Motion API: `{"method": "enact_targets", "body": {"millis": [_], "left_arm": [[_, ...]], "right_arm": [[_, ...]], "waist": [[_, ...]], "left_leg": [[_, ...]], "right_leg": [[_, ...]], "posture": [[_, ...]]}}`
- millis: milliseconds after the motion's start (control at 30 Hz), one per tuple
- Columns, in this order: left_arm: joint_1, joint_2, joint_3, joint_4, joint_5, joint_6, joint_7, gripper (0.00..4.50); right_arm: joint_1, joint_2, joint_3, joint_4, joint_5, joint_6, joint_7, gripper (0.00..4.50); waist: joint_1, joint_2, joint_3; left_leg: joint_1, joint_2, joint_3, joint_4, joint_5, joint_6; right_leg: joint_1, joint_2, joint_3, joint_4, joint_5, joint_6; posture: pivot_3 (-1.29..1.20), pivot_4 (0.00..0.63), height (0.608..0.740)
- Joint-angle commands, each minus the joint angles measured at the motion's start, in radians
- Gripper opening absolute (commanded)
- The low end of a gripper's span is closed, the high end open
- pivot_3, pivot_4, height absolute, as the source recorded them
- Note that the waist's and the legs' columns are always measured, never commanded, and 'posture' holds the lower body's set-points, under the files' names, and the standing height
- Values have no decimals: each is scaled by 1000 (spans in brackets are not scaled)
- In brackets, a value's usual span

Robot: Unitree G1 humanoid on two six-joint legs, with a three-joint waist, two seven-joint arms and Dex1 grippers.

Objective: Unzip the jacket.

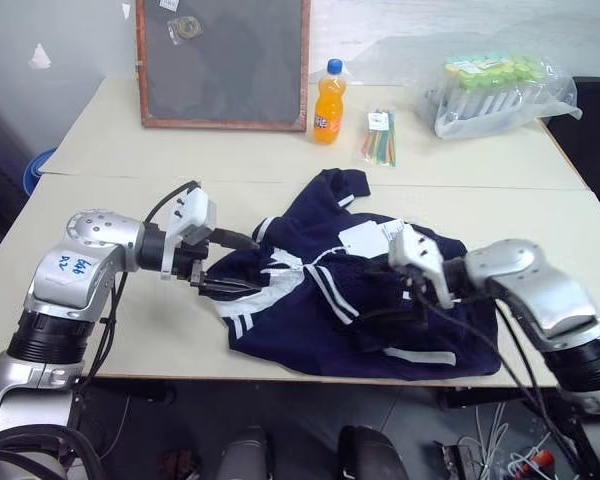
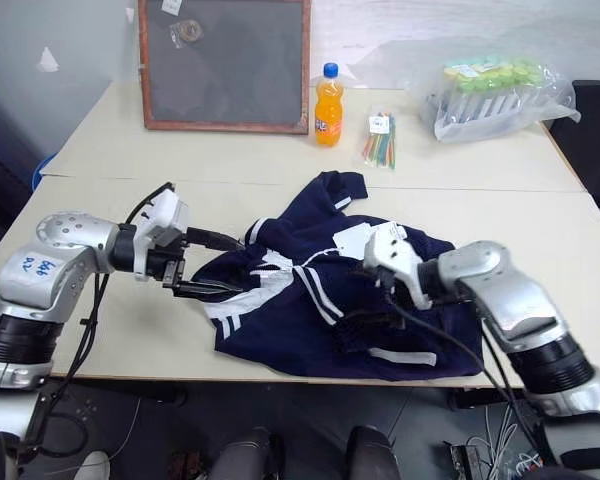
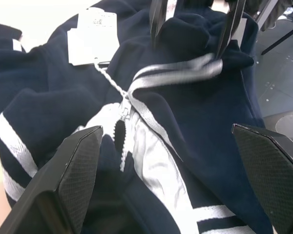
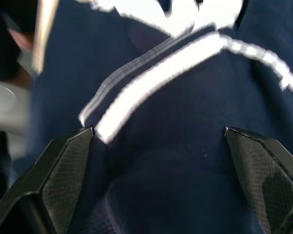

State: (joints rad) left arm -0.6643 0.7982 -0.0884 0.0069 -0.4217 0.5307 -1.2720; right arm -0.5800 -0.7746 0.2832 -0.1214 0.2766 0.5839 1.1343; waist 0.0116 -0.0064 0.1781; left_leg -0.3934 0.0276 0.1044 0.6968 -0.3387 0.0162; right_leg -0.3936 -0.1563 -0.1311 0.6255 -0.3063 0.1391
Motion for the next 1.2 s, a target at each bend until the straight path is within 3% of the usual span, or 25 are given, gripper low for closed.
{"method": "enact_targets", "body": {"millis": [33, 200, 367, 400, 533, 667, 767, 933, 1033, 1200], "left_arm": [[-23, 0, 4, -10, 9, -24, -9, 4500], [-27, -4, -3, 3, 18, -42, -13, 4500], [-30, -13, -8, 15, 32, -65, -18, 4500], [-30, -13, -9, 17, 34, -70, -18, 4500], [-27, -15, -11, 21, 42, -83, -23, 4500], [-24, -16, -16, 25, 48, -93, -28, 4500], [-23, -17, -20, 28, 51, -102, -31, 4500], [-26, -24, -28, 46, 64, -126, -29, 4500], [-24, -27, -27, 44, 65, -130, -29, 4500], [-11, -32, -28, 40, 79, -144, -31, 4500]], "right_arm": [[10, -2, -15, -2, -20, -20, -12, 3597], [44, -21, -50, -58, 29, -2, 35, 1790], [119, -77, -106, -193, 108, 14, 92, 176], [137, -89, -119, -224, 130, 25, 102, 35], [215, -134, -168, -317, 180, 54, 96, 35], [200, -86, -207, -285, 149, 44, -23, 35], [170, -69, -231, -280, 182, 99, -60, 668], [151, -72, -225, -294, 176, 104, -86, 2199], [148, -91, -282, -318, 261, 136, -46, 3071], [202, -158, -335, -401, 379, 197, 16, 3071]], "waist": [[1, 0, 0], [3, 0, 0], [8, 0, 0], [9, 0, 0], [12, 0, 0], [9, 0, 0], [9, 0, 0], [12, 0, 0], [12, 0, 0], [12, -1, 0]], "left_leg": [[0, 0, 0, 0, 0, 0], [0, 0, 0, 0, 0, 0], [0, 0, 0, 0, 0, 0], [0, 0, 0, 0, 0, 0], [0, 0, 0, 0, 0, 0], [0, 1, 0, 1, -1, 0], [1, 1, 1, 0, -1, 0], [0, 1, 0, 1, -1, 0], [0, 1, 1, 1, -1, 0], [0, 1, 0, 1, -1, 0]], "right_leg": [[0, 0, 0, 0, 0, 0], [0, 0, 0, 0, 0, 0], [0, 1, 0, 0, 0, 0], [0, 1, 0, 0, 0, 0], [0, 1, 0, -1, 0, 0], [1, 1, 0, 0, 0, 0], [0, 2, 1, 0, 0, 0], [0, 2, 1, 0, 0, 0], [0, 2, 1, -1, 0, 0], [1, 2, 1, -1, 0, 0]], "posture": [[0, 150, 740], [0, 150, 740], [0, 150, 740], [0, 150, 740], [0, 150, 740], [0, 150, 740], [0, 150, 740], [0, 150, 740], [0, 150, 740], [0, 150, 740]]}}
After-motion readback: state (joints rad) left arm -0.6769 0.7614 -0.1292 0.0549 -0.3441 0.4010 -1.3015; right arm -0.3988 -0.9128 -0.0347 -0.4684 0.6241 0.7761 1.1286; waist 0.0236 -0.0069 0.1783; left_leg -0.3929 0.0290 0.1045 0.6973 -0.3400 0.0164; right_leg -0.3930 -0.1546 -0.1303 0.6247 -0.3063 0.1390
